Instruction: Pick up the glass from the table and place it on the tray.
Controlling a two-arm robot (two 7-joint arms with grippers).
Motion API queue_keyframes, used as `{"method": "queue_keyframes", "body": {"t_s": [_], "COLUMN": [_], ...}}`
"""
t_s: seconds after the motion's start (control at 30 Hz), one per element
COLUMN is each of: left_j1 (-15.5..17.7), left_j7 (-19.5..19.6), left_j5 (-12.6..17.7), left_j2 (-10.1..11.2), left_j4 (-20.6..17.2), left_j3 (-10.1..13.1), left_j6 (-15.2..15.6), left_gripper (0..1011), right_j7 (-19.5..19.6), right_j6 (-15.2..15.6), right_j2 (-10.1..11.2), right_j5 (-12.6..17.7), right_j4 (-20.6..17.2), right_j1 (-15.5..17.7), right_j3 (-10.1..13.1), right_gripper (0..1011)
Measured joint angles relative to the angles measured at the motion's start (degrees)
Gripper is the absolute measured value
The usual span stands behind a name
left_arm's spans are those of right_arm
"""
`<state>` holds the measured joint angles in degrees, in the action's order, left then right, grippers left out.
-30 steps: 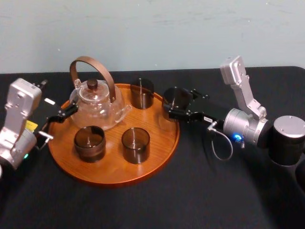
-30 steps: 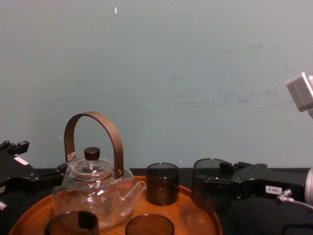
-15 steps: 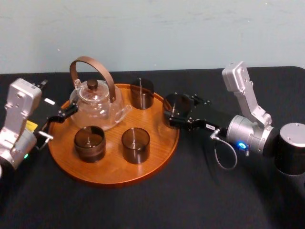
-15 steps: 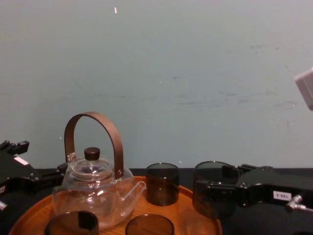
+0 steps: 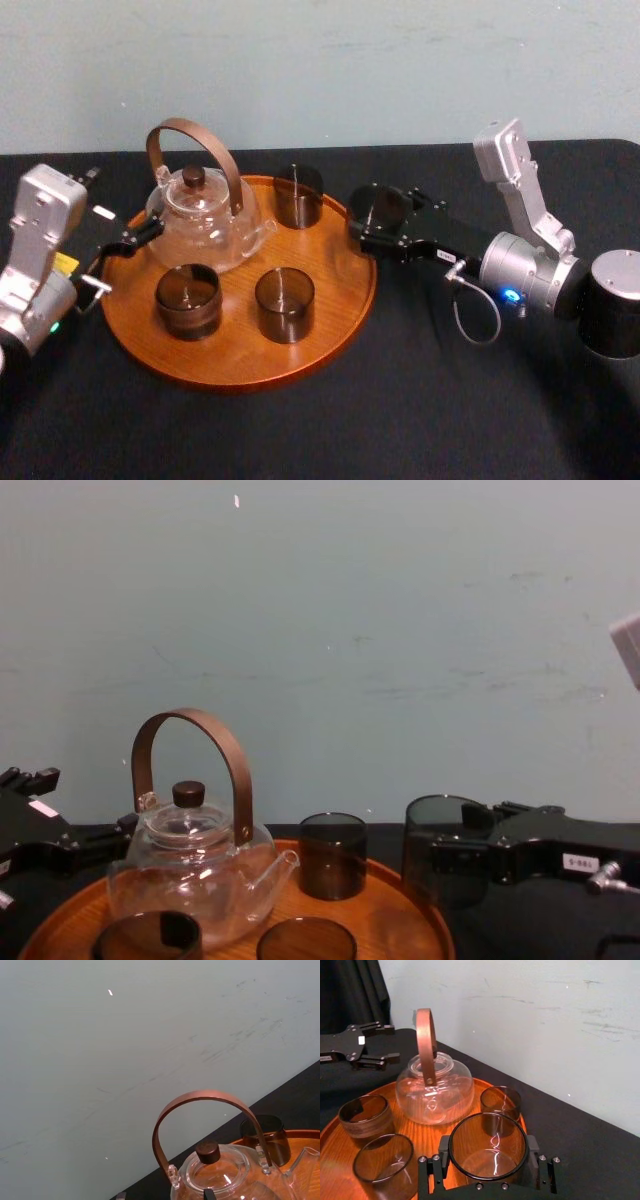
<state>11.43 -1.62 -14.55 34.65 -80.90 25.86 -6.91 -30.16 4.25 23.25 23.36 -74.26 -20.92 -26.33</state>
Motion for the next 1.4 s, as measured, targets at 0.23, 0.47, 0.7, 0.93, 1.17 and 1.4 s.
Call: {"method": "queue_keyframes", "body": {"t_s": [0.23, 0.47, 0.7, 0.93, 1.17, 1.4], "left_j1": [0.0, 0.0, 0.0, 0.0, 0.0, 0.0], "left_j7": [0.0, 0.0, 0.0, 0.0, 0.0, 0.0], "left_j5": [0.0, 0.0, 0.0, 0.0, 0.0, 0.0], "left_j2": [0.0, 0.0, 0.0, 0.0, 0.0, 0.0], "left_j4": [0.0, 0.0, 0.0, 0.0, 0.0, 0.0], "left_j3": [0.0, 0.0, 0.0, 0.0, 0.0, 0.0], "left_j6": [0.0, 0.0, 0.0, 0.0, 0.0, 0.0], "left_gripper": [1001, 1001, 1001, 1001, 1001, 1001], "right_j7": [-0.7, -1.8, -3.8, -5.5, -6.9, -8.9], "right_j6": [-1.0, -2.3, -4.7, -6.4, -8.0, -9.0], "right_j2": [-1.2, -2.4, -3.6, -4.7, -5.8, -7.2], "right_j5": [-0.1, -0.2, -0.3, -0.5, -0.8, -0.6], "right_j4": [3.8, 7.5, 11.5, 14.9, 18.0, 20.7], "right_j1": [-2.3, -4.2, -6.3, -7.9, -9.5, -10.5], "right_j3": [-0.3, -0.7, -1.2, -1.7, -2.2, -2.8], "right_gripper": [913, 913, 913, 913, 913, 913]}}
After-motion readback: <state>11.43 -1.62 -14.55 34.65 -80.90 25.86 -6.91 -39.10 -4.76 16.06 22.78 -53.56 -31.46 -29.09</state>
